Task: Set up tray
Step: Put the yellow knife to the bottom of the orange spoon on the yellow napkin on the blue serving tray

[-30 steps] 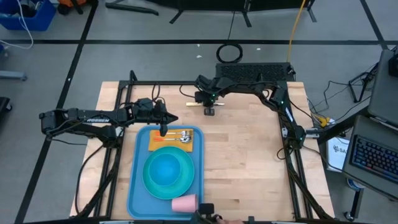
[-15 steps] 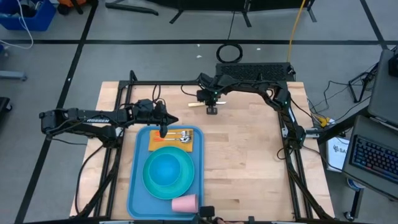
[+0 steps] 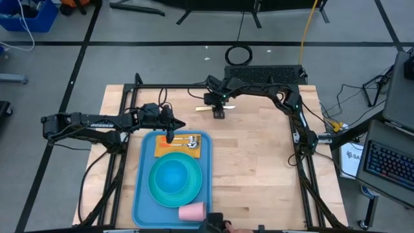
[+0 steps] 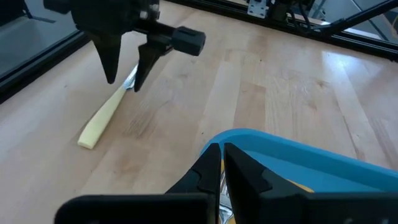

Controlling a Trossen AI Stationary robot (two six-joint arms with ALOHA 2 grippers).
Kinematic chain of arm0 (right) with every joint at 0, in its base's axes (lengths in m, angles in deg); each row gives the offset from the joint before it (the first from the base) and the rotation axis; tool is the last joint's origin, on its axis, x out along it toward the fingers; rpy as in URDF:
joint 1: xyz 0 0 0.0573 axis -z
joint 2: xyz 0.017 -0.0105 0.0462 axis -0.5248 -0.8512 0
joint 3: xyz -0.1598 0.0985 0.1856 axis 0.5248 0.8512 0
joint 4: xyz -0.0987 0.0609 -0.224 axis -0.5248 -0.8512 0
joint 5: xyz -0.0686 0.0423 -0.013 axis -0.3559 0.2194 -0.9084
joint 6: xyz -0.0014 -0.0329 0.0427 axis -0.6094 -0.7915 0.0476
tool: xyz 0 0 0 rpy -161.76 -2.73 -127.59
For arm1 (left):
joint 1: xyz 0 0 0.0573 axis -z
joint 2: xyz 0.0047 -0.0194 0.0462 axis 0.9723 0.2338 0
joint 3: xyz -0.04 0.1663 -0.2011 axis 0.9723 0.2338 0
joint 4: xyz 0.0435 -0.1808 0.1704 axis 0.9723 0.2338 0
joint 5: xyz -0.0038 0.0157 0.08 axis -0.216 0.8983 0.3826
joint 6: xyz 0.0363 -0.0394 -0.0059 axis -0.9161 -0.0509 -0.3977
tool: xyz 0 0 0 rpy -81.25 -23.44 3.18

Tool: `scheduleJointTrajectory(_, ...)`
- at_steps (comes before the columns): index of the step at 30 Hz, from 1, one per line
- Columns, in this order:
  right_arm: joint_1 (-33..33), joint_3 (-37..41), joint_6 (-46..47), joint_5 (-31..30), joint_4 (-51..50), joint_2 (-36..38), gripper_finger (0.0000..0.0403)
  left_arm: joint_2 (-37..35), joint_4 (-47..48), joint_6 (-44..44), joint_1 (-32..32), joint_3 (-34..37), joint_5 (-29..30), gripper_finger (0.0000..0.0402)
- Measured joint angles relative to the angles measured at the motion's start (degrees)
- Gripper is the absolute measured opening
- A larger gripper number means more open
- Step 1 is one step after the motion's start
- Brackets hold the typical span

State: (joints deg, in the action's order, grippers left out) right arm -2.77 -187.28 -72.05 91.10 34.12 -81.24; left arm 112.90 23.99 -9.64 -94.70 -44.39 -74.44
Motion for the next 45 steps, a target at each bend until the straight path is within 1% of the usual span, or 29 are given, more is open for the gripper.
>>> scheduleJointTrajectory(4, 0.8, 0.0, -0.8, 0.1, -1.1, -1.6, 0.0200, 0.0, 0.0, 0.0, 0.0, 0.0, 0.0, 0.0026)
scheduleJointTrajectory(9, 1.4, -0.1, -3.2, 0.4, 1.8, -3.0, 0.0204, 0.0, 0.0, -0.1, 0.0, 0.0, 0.0, 0.0026)
scheduleJointTrajectory(12, 1.4, -0.1, -3.1, 0.7, 4.0, -3.8, 0.0195, 0.0, 0.1, -0.1, 0.0, 0.0, 0.0, 0.0026)
scheduleJointTrajectory(14, 1.4, -0.2, -3.2, 0.9, 4.5, -4.1, 0.0180, 0.0, 0.1, -0.4, 0.0, 0.0, 0.0, 0.0026)
scheduleJointTrajectory(16, 1.2, 0.1, -3.5, 0.9, 5.2, -4.2, 0.0156, 0.0, 0.1, -0.8, 0.0, 0.0, 0.0, 0.0026)
scheduleJointTrajectory(19, 0.9, 1.1, -3.9, 0.0, 6.8, -4.2, 0.0102, 0.0, 0.1, -1.1, 0.0, 0.0, 0.0, 0.0026)
scheduleJointTrajectory(21, 0.8, 1.1, -3.4, -0.1, 7.1, -4.2, 0.0088, 0.0, 0.2, -1.1, 0.0, 0.0, 0.0, 0.0026)
scheduleJointTrajectory(24, 0.9, 1.1, -3.1, 0.2, 7.1, -4.2, 0.0083, 0.0, 0.3, -1.0, 0.0, 0.0, 0.0, 0.0026)
scheduleJointTrajectory(30, 0.4, 1.2, -2.9, -1.7, 7.1, -4.3, 0.0082, 0.0, 0.6, -0.6, 0.0, 0.0, 0.0, 0.0026)
scheduleJointTrajectory(38, 0.5, 1.2, -3.0, -1.6, 7.0, -4.3, 0.0082, 0.0, 0.5, -0.6, 0.0, 0.0, 0.0, 0.0026)
scheduleJointTrajectory(41, 0.6, 1.2, -4.4, -1.5, 6.9, -4.3, 0.0082, 0.0, 0.5, -0.6, 0.0, 0.0, 0.0, 0.0026)
scheduleJointTrajectory(45, -0.3, 1.3, -6.6, -4.5, 6.7, -4.2, 0.0083, 0.0, 0.5, -1.0, 0.0, 0.0, 0.0, 0.0026)
